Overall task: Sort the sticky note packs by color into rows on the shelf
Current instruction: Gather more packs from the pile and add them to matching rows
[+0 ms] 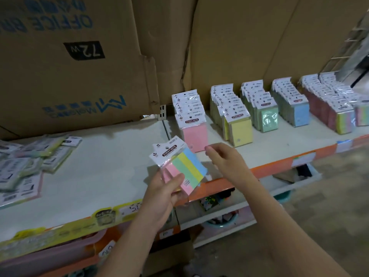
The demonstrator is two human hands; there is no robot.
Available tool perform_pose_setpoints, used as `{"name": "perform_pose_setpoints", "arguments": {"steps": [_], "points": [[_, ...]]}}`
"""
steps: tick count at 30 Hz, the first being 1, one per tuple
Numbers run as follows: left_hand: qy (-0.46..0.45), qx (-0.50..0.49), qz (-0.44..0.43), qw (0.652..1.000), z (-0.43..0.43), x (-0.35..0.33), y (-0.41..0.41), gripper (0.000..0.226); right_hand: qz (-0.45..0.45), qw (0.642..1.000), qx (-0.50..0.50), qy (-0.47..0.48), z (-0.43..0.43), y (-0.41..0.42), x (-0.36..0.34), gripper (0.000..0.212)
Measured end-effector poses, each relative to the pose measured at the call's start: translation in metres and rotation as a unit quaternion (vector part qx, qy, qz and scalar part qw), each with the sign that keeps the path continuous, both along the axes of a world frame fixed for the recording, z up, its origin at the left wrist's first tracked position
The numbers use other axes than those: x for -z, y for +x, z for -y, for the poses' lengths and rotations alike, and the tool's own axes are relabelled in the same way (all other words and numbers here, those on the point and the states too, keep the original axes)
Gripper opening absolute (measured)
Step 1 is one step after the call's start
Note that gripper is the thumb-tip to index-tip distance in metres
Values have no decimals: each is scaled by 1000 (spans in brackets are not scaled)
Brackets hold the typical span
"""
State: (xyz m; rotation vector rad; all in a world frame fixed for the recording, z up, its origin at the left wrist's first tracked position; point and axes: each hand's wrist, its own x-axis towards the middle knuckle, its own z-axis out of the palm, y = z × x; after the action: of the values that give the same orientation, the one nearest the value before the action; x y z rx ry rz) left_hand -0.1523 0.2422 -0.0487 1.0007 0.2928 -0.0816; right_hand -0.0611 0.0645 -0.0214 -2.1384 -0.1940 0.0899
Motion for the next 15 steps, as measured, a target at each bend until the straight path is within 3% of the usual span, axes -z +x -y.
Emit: {"name": "perform_pose_setpoints", "arguments": {"steps": [4, 8, 13, 15], "points": [[59, 9, 17, 998, 22, 2, 7, 43, -28, 997, -67, 24, 22, -32, -4, 13], [55, 14, 26, 998, 52, -1, 11, 38, -35, 999, 14, 27, 48, -47, 8, 16], [-53, 71, -16, 996, 85, -2, 15, 29, -73, 983, 135, 101, 91, -60, 13, 17], [-30, 93, -4, 995, 105, -3, 15, 35, -90, 976, 149, 135, 109, -63, 11, 18]]}}
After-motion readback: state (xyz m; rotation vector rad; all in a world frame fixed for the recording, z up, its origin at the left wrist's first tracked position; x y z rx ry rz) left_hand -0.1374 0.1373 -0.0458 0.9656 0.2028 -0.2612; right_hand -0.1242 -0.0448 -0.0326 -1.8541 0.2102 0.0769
